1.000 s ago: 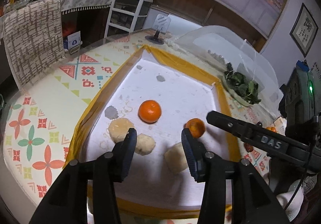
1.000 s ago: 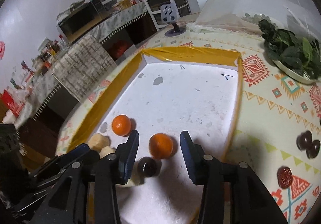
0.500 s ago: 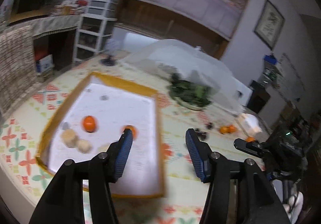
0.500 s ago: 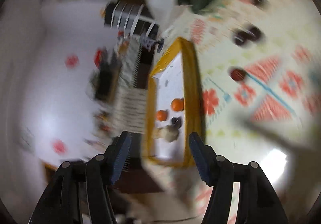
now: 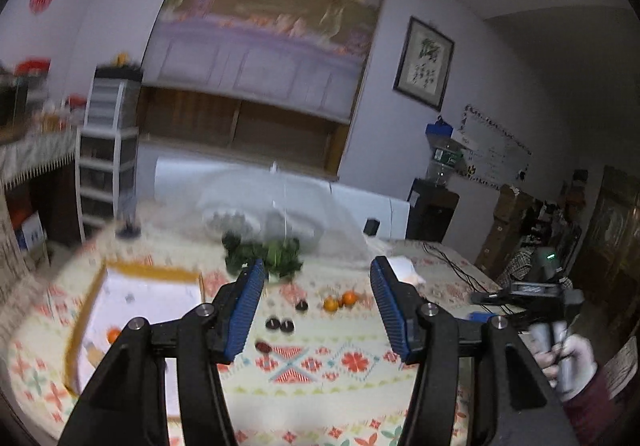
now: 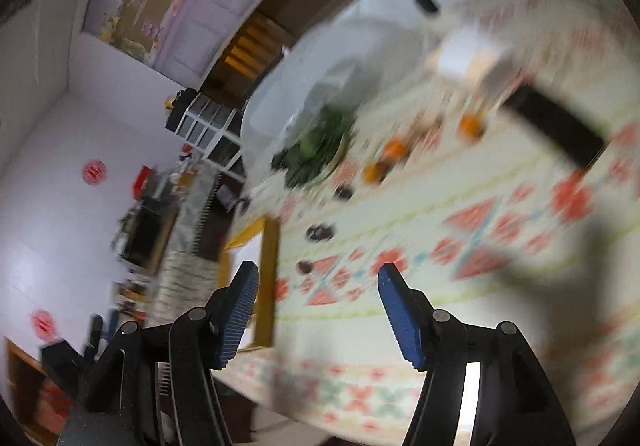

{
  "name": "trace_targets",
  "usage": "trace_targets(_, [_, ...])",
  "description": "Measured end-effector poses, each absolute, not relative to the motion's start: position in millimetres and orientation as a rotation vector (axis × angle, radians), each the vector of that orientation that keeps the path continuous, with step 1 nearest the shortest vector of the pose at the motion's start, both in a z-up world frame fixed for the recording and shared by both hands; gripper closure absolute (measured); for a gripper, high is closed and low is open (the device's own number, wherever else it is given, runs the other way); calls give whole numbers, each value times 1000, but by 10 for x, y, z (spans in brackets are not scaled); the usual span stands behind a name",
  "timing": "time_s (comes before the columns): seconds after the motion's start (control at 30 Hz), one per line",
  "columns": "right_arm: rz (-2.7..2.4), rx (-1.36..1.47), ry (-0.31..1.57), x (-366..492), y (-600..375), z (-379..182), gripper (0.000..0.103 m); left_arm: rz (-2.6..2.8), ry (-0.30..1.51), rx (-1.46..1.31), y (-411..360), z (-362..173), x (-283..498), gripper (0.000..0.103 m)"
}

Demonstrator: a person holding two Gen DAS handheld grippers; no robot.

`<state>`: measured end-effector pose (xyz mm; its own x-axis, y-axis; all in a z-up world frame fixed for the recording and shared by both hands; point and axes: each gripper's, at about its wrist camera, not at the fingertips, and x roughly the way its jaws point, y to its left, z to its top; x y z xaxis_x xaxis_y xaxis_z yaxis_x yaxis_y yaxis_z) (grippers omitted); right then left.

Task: Organize fruits
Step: 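Move both open tools back toward the remaining fruit on the cloth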

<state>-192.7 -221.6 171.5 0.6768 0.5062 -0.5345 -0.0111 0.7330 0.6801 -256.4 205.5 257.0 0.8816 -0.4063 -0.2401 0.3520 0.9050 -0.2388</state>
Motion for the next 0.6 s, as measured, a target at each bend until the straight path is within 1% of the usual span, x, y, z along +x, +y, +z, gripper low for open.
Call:
trace_targets(0.17, [230,517,723,-2323,-2615,2453,33,-386,231,-177,2137,3089,-2592,49])
trace_targets(0.33, [33,329,652,-2718,-2907,3457,34,-239,160,-45,2247,3745,-2624,49])
trace_targets(0.37, [-21,304,608,-2869,-2989,3771,34,-196,139,-10,2272,3905,-2637,45])
trace_targets(0.4, [-51,285,579,-2959,-3024,3960,33,-161,122,13,2299,4030,-2648,39])
trace_targets(0.43, [-88,260,549,-3064,-3063,4168,33,-118,99,31,2346,4176,-2672,36])
trace_targets(0.47, [-132,231,518,-3160,-3086,4383,31,-94,84,40,2372,4265,-2693,30])
trace_targets(0.5, [-178,198,485,-3253,-3092,4604,25,-58,65,57,2407,4391,-2708,22])
trace_targets(0.53, [-199,174,462,-3295,-3069,4756,21,-26,50,75,2426,4478,-2712,18])
trace_targets(0.57, [-208,149,435,-3344,-3043,4897,14,-4,38,86,2443,4540,-2704,12])
trace_targets(0.6, [-213,138,419,-3353,-3009,4936,11,7,28,88,2466,4563,-2689,11])
